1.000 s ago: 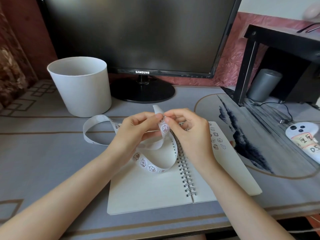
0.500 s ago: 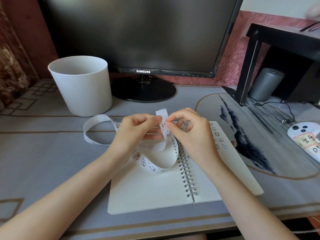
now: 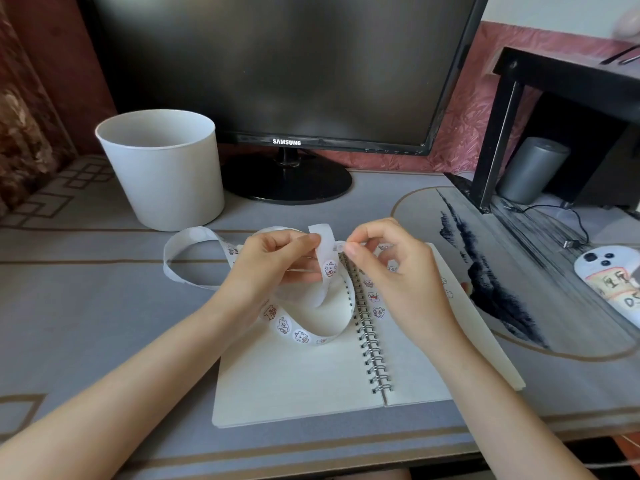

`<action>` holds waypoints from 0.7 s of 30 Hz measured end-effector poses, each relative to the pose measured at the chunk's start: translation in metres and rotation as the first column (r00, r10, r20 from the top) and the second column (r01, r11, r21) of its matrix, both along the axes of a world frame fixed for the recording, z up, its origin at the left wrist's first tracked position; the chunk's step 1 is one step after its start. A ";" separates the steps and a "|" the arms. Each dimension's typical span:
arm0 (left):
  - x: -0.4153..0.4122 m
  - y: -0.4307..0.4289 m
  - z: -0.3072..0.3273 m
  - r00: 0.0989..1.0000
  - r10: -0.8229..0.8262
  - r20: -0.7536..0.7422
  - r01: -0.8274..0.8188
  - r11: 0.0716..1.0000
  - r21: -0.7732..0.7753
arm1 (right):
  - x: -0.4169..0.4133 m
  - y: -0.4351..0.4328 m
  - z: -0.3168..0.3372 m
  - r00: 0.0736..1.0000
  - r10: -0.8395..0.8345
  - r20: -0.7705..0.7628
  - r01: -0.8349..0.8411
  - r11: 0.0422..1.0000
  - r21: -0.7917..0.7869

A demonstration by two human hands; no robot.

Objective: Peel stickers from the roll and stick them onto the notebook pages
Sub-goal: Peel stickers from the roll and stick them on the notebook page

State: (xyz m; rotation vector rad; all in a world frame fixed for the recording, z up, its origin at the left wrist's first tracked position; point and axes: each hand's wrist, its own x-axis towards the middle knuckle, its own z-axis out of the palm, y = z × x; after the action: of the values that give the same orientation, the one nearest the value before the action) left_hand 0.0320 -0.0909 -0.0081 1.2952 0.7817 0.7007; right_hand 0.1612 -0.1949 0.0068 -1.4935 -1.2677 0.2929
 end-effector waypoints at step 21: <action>0.001 -0.002 0.001 0.997 0.016 -0.070 -0.016 1.000 0.008 | 0.054 -0.054 -0.014 0.934 -0.267 -0.238 0.140 0.885 -0.443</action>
State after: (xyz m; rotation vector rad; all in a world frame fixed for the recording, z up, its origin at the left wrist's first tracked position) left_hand 0.0328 -0.0928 -0.0070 1.3270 0.8481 0.6741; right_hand 0.2156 -0.2492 -0.0069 -1.8548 -0.8268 0.6542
